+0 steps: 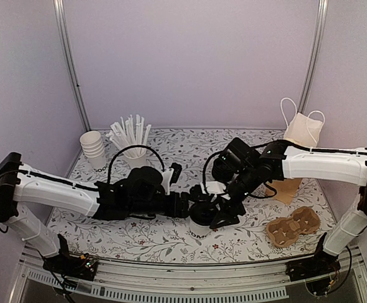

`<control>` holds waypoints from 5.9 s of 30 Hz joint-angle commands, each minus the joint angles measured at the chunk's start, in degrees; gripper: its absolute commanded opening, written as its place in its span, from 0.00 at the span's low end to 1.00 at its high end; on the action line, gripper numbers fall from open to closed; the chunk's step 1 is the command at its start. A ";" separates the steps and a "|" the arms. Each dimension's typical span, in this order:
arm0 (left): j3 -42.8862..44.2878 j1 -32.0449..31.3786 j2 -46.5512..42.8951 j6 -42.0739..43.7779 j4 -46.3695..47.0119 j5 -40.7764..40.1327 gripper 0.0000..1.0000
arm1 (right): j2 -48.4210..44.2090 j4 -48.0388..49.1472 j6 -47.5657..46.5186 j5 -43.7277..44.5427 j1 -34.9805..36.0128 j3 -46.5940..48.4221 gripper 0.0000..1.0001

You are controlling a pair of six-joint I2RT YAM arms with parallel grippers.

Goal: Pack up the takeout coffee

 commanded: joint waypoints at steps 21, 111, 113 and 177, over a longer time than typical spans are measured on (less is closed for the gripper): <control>-3.74 -5.15 2.63 -2.94 1.79 4.24 0.56 | -6.38 3.74 -0.28 4.10 -0.29 -3.77 0.83; -9.67 -7.95 2.96 -21.55 1.26 -14.24 0.50 | 10.67 -10.37 6.41 -33.44 -11.52 -3.25 0.66; -9.00 -9.20 2.53 -21.23 0.80 -16.90 0.49 | 11.16 -9.99 7.14 -33.39 -10.32 -2.63 0.66; -13.23 -16.62 5.28 -29.15 -2.49 -21.74 0.29 | 30.55 0.36 26.23 9.75 -9.00 1.45 0.68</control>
